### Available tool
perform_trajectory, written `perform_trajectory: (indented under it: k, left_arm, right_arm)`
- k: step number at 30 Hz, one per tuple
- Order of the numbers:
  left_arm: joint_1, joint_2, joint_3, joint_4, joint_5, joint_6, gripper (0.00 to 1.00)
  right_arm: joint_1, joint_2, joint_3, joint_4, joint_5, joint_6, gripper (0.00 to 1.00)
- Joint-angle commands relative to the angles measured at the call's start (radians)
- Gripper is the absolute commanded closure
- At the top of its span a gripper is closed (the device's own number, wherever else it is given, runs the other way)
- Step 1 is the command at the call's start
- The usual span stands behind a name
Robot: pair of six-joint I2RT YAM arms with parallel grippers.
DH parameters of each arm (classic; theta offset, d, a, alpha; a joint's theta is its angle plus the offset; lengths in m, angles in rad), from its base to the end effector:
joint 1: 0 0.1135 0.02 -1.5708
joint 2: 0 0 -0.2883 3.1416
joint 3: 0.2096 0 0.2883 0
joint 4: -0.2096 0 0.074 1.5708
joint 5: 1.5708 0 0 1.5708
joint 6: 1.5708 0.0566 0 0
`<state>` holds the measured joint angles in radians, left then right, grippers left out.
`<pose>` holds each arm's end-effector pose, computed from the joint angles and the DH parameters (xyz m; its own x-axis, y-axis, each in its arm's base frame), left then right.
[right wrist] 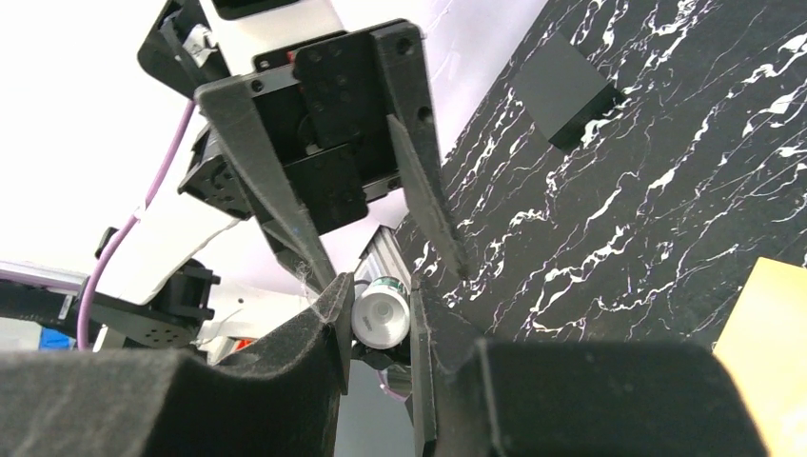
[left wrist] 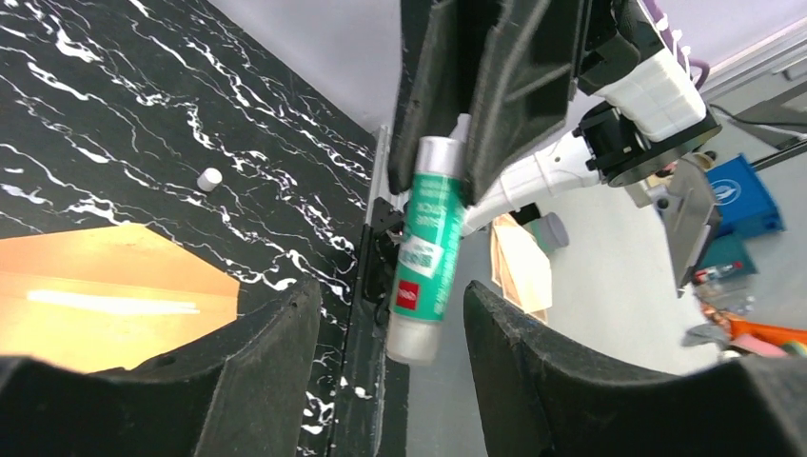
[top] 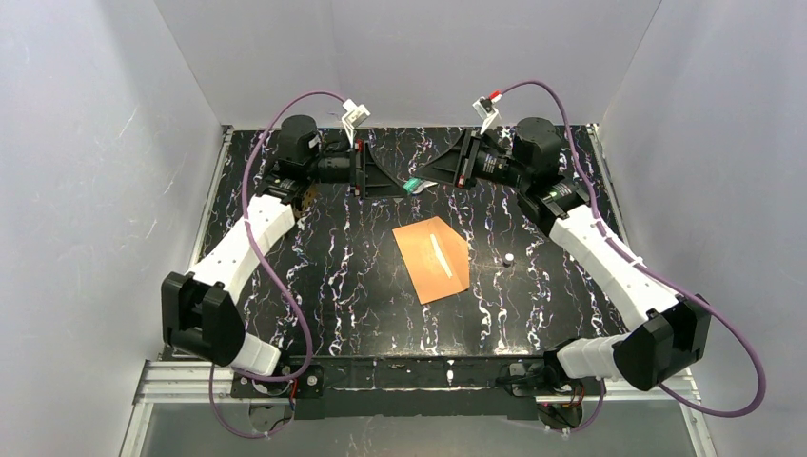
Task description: Place the letter into the envelope and seal it
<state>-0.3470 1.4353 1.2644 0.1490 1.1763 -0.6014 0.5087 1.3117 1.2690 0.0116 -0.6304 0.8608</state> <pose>0.3254 -0.1732 0.4082 -0.5820 -0.0208 -0.8129 0.8118 0.0434 -0.5823 0.2895 0.1996 0.4363 -0.7063 0.3076 -0.6376 -0.5713 0.2843 0.7699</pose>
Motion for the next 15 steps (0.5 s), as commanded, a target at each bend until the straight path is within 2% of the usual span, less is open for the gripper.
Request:
perform_trajectory:
  k: [1,3,9,10,13,15]
  left_arm:
    - [-0.003,0.035,0.0,0.119,0.083,-0.151,0.49]
    - [-0.004,0.03,-0.003,0.134,0.091,-0.159,0.58]
    - [-0.004,0.026,-0.014,0.144,0.135,-0.164,0.97]
    - [-0.006,0.024,-0.016,0.143,0.138,-0.154,1.0]
    - [-0.005,0.006,-0.019,0.145,0.126,-0.096,1.0]
    - [-0.005,-0.019,-0.022,0.145,0.101,-0.036,1.0]
  right_arm:
    - [-0.003,0.003,0.041,0.069,-0.049,0.017,0.79]
    - [-0.004,0.003,0.04,0.067,-0.047,0.016,0.79]
    - [-0.006,-0.001,0.028,0.093,-0.056,0.04,0.77]
    - [-0.007,-0.004,0.026,0.093,-0.059,0.044,0.7]
    - [-0.009,-0.013,0.03,0.055,-0.057,0.04,0.35]
    - [-0.009,-0.004,0.049,0.004,-0.071,0.029,0.21]
